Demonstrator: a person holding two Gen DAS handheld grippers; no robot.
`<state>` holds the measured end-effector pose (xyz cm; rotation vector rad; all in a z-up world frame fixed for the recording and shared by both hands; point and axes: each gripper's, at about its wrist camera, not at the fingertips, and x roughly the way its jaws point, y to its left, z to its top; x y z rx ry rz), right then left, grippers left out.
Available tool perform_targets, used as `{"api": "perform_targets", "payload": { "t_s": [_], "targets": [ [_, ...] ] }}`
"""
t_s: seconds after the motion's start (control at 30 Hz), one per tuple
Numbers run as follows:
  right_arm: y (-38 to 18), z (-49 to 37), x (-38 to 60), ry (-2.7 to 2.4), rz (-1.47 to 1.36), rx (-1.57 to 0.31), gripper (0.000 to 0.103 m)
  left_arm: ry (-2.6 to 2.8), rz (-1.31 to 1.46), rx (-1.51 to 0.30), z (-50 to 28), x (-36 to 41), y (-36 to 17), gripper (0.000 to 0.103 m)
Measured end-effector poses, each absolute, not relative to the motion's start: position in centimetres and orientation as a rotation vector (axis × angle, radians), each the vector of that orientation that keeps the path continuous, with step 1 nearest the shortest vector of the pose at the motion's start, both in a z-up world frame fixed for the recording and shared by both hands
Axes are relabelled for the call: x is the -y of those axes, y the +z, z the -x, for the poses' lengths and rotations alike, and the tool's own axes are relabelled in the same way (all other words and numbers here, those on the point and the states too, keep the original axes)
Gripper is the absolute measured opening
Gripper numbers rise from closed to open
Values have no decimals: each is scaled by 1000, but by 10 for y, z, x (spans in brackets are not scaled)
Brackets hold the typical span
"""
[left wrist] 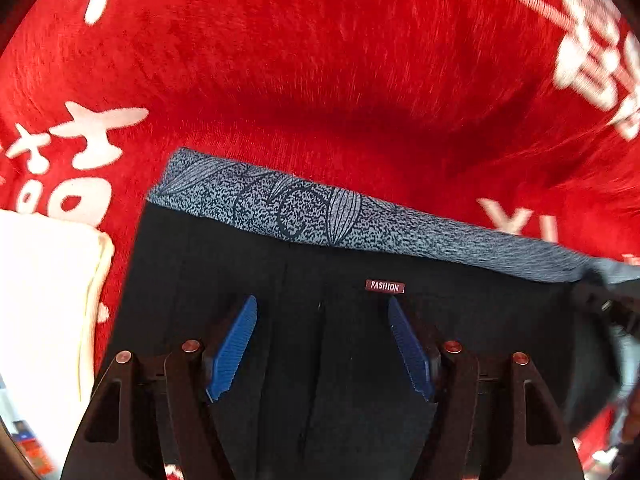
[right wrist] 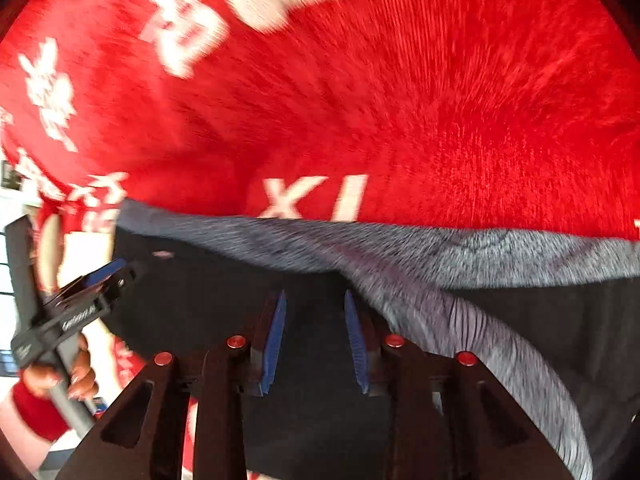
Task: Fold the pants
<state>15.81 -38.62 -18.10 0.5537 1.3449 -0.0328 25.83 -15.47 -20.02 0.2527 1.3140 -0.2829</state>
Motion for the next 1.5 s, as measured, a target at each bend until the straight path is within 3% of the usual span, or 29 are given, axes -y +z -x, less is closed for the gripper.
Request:
{"api": "perform_targets", "payload": {
  "t_s": [0.03,0.23,0.33,0.4,1.0,1.2,1.5],
  "targets": [
    [-188,-162,390,-66,-547,-1338,25,-286,-272,-1303,-257,160,-201,82],
    [-187,-164,410,-116,-693,-1269,29,-296,-309,-1321,-236,181,-184,83],
    [-166,-145,417,-88,-733,-1222,51,-337,-316,-1318,-210,191,-168,83],
    [-149,-118,425,-92,-735,-1192,56,-374,-326,-1326,-190,200,-162,83],
    [-143,166,427,-533,-950,-1231,56,-731,-377,-1433,-26,230,-142,83],
    [-138,223,449,-704,-960,-1188,56,-834,-403,-1420,6,237,-128,83],
    [-155,283,513,-753,-976,-1165,56,-876,-366,-1469,37,310,-140,83]
  ]
}}
